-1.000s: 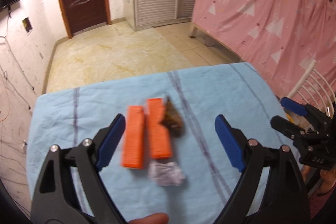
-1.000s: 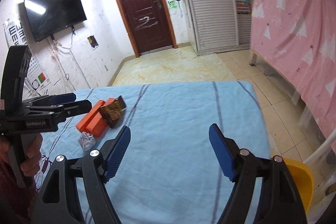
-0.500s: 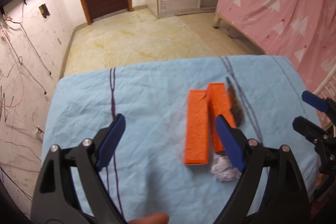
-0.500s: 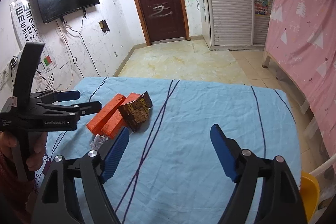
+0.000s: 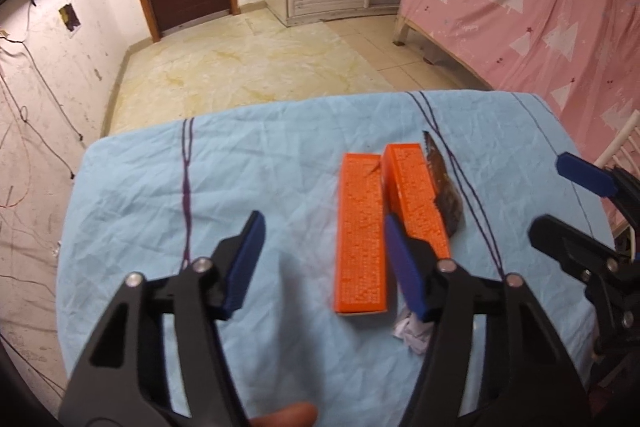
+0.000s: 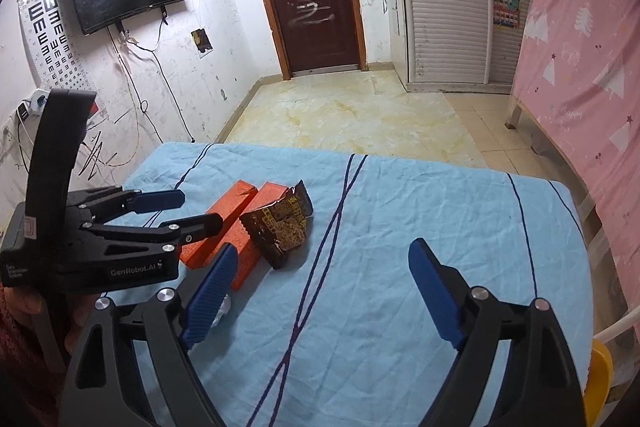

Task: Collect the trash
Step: 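Move both open tools toward the orange blocks and brown snack packet, then grasp an orange block with the left tool while the right tool grasps the brown snack packet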

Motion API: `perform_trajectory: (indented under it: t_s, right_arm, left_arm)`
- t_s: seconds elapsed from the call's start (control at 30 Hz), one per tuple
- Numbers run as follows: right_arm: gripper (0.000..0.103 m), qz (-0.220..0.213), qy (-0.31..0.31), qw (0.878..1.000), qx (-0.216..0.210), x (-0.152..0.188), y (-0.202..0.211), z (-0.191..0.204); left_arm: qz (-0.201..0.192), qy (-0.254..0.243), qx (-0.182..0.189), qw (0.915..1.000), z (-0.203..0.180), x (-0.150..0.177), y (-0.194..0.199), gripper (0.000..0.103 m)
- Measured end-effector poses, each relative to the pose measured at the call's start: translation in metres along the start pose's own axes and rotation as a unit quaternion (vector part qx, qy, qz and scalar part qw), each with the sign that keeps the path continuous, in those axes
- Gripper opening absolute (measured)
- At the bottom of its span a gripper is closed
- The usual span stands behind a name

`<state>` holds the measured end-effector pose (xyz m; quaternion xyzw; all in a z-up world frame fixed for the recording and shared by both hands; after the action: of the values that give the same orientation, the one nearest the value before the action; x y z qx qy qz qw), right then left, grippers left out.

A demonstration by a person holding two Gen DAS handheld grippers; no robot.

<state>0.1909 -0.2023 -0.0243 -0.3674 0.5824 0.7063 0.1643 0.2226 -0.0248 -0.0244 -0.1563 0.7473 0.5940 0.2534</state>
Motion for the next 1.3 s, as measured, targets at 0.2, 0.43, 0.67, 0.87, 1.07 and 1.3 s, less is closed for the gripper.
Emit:
perform_trajectory:
  t_s: [0.2,0.43,0.67,0.87,1.07,1.3]
  right_arm:
    - [0.082,0.003,-0.003,1.0,0.002,-0.004,-0.006,0.002]
    - [0.082,0.008,-0.007,1.0,-0.004,-0.005,-0.012,0.004]
    - [0.083,0.015,-0.007,1.0,-0.02,-0.011,-0.02,0.016]
    - [0.083,0.03,0.013,0.999,-0.03,-0.018,-0.038,0.038]
    - [0.083,0.048,0.019,0.998,-0.026,-0.021,-0.059,0.049]
    - [0.05,0.049,0.007,0.999,-0.015,-0.021,-0.064,0.046]
  left_arm:
    - [0.003,0.007,0.053,0.9986,0.005,0.008,-0.006,0.056]
    - [0.012,0.017,0.055,0.9983,0.011,0.009,-0.016,0.029]
    - [0.005,0.014,0.008,0.9999,0.007,0.016,-0.014,0.021]
    - [0.005,0.046,0.0,0.9989,0.029,0.017,-0.007,0.021]
    - [0.002,0.053,0.01,0.9985,0.038,0.019,-0.005,0.022]
    - [-0.002,0.058,0.023,0.998,0.044,0.023,-0.003,0.022]
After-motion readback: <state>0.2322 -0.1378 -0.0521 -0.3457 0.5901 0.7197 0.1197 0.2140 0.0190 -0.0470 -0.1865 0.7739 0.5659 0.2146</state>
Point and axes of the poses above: each gripper's, at about its wrist camera, not at the fingertips, and y roughly against the way its jaws point, z to its left, x to its underside, the point moved 2 cm from there along -y, roughly the way its jaws point, and after that the axes turned 8 degrees about x, right-handed, at the moved point
